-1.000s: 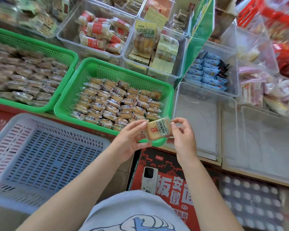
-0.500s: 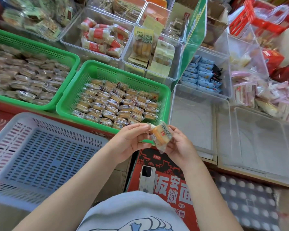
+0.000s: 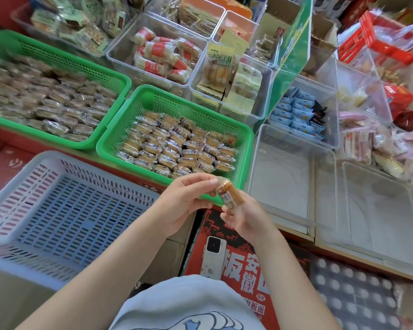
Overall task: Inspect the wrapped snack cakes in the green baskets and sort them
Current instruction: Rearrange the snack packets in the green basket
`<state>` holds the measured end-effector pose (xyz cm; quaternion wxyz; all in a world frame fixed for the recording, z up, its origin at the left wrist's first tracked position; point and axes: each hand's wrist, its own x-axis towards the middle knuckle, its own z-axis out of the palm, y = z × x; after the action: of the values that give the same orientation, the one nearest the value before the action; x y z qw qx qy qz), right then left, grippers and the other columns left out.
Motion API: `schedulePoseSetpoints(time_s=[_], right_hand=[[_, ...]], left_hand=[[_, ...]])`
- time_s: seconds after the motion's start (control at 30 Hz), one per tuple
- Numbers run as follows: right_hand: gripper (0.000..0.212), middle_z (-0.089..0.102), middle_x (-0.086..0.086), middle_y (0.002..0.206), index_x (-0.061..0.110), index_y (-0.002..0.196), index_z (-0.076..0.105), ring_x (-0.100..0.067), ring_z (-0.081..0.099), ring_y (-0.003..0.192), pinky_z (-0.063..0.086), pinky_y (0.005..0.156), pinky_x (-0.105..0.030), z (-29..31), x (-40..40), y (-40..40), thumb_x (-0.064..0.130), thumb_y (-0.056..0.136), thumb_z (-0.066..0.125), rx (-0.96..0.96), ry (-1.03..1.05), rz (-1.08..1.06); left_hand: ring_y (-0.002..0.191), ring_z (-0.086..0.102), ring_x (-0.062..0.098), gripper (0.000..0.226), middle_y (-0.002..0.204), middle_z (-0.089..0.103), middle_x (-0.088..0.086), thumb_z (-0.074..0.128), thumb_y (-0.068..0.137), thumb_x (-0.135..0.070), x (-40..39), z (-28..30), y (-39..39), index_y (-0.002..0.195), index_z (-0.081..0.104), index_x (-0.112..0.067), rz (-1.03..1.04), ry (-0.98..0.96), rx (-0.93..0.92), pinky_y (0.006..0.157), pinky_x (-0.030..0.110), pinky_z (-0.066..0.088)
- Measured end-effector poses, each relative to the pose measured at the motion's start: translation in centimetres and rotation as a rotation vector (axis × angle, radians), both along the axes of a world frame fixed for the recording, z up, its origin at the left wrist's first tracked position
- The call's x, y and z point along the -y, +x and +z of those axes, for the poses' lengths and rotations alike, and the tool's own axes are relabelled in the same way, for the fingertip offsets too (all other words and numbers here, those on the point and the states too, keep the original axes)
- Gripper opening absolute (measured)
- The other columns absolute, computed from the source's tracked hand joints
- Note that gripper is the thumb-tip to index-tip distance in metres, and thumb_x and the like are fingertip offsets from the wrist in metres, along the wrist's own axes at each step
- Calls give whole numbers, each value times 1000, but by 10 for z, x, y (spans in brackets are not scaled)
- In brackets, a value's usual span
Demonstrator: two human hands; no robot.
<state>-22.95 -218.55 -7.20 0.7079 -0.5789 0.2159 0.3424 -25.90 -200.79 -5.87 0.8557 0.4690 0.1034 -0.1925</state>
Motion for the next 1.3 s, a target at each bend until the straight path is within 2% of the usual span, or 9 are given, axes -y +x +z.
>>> schedulePoseSetpoints(time_s=[0.17,0.33,0.5,0.67,0.8,0.97,1.1,1.2,1.3], right_hand=[[28,66,8,86,25,99,63,-13,64,87,52,81,-30,5,-15,-11,51,87,66,504,-436,49],[16,57,5,97,23,95,65,-10,56,90,47,77,-18,6,-40,-22,29,85,76,1128,-788,389],[8,59,7,88,16,86,69,-10,57,84,51,72,-28,4,-49,-36,12,86,76,1200,-740,340],[5,63,0,89,6,87,71,-16,60,91,51,81,-31,-2,-52,-54,3,86,74,1355,-832,357],[8,67,-4,93,4,92,75,-18,63,92,53,82,-31,-5,-56,-64,1,85,76,1408,-845,291],[10,69,-4,96,5,96,76,-18,65,96,53,88,-29,-4,-62,-76,1,87,74,1445,-817,192],[7,68,-4,98,3,98,71,-17,65,96,52,90,-27,-6,-72,-78,0,91,69,1421,-780,168],[8,66,4,93,10,99,66,-10,64,89,52,79,-23,-12,-89,-74,4,96,62,1166,-659,170],[10,65,9,90,22,99,62,-6,62,85,50,75,-21,-37,-111,-58,14,100,56,771,-570,173]], left_hand=[[83,64,9,14,89,73,1,67,93,-16,-14,-9,-10,100,77,-8,219,144,-119,71,24,52],[73,68,7,10,79,74,0,65,94,-11,-23,-11,-22,94,74,-7,243,176,-171,70,25,54],[73,62,12,17,73,67,1,58,95,-8,-34,-16,-33,83,70,-7,209,256,-212,69,28,52],[77,64,13,4,82,70,-2,70,89,-23,-47,-24,-50,93,69,-23,105,727,59,70,29,52],[80,68,7,25,92,71,-14,81,84,-21,-58,-21,-61,106,73,-30,40,886,408,66,13,50],[73,73,11,2,76,77,-4,78,87,-15,-70,-23,-66,88,78,-16,158,662,206,65,21,57],[86,70,4,10,90,76,-7,78,87,-18,-81,-35,-68,97,76,-20,133,699,198,72,19,53],[109,62,-3,42,116,69,-18,83,83,-25,-91,-51,-67,121,66,-33,-34,735,220,89,16,50],[96,70,6,36,104,74,-10,83,82,-20,-103,-81,-68,115,69,-28,-9,644,10,82,22,57]])
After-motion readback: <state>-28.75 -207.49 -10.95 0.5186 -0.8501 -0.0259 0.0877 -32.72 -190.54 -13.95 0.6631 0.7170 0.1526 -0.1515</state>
